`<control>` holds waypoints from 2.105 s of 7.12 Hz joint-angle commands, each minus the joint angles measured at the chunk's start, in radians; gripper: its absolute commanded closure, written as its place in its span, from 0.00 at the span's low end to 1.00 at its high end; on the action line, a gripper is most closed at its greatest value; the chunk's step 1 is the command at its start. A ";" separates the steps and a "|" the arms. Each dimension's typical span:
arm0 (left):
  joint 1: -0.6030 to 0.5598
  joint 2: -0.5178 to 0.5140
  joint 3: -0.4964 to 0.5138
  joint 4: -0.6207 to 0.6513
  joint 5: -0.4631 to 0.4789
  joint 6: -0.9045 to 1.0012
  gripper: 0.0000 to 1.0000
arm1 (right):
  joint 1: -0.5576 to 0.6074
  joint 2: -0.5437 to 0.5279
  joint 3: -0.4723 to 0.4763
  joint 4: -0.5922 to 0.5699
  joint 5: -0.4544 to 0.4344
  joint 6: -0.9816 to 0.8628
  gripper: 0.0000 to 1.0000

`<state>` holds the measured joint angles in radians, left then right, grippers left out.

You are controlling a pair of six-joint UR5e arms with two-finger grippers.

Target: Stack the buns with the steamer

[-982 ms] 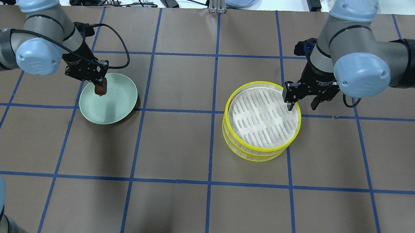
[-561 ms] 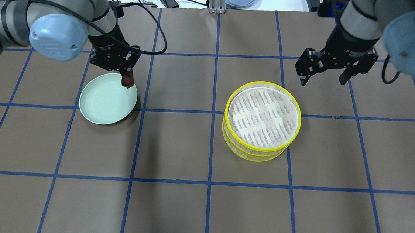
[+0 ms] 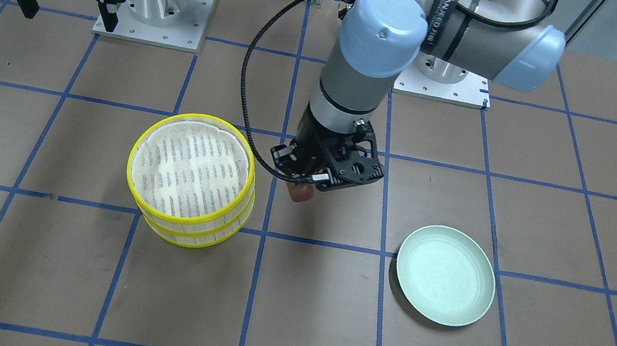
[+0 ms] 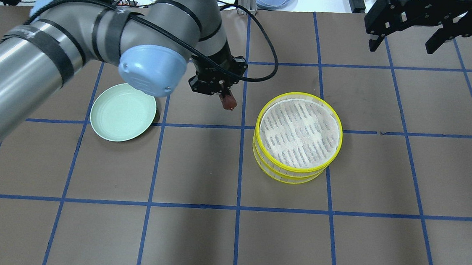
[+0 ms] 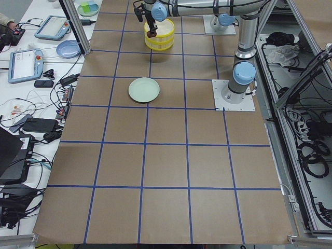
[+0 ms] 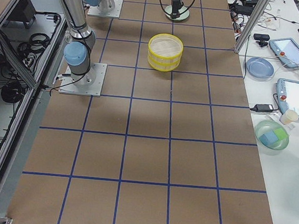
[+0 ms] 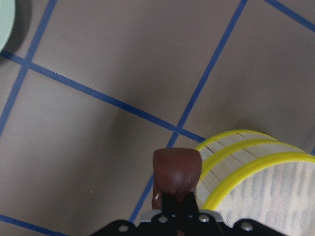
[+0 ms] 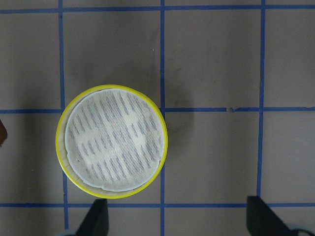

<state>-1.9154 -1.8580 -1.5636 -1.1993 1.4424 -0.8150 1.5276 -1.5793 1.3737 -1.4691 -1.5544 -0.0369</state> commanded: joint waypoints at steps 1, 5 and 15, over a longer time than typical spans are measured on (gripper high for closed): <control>-0.121 -0.085 0.002 0.154 -0.013 -0.166 1.00 | 0.000 0.013 0.042 -0.225 -0.010 0.008 0.00; -0.178 -0.172 0.005 0.263 -0.080 -0.193 0.21 | 0.000 -0.001 0.051 -0.159 -0.033 0.008 0.00; 0.175 0.106 0.014 -0.050 -0.060 0.342 0.00 | -0.001 -0.001 0.091 -0.160 -0.021 -0.009 0.00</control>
<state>-1.8487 -1.8131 -1.5493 -1.1392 1.3776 -0.6445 1.5275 -1.5799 1.4662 -1.6325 -1.5727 -0.0457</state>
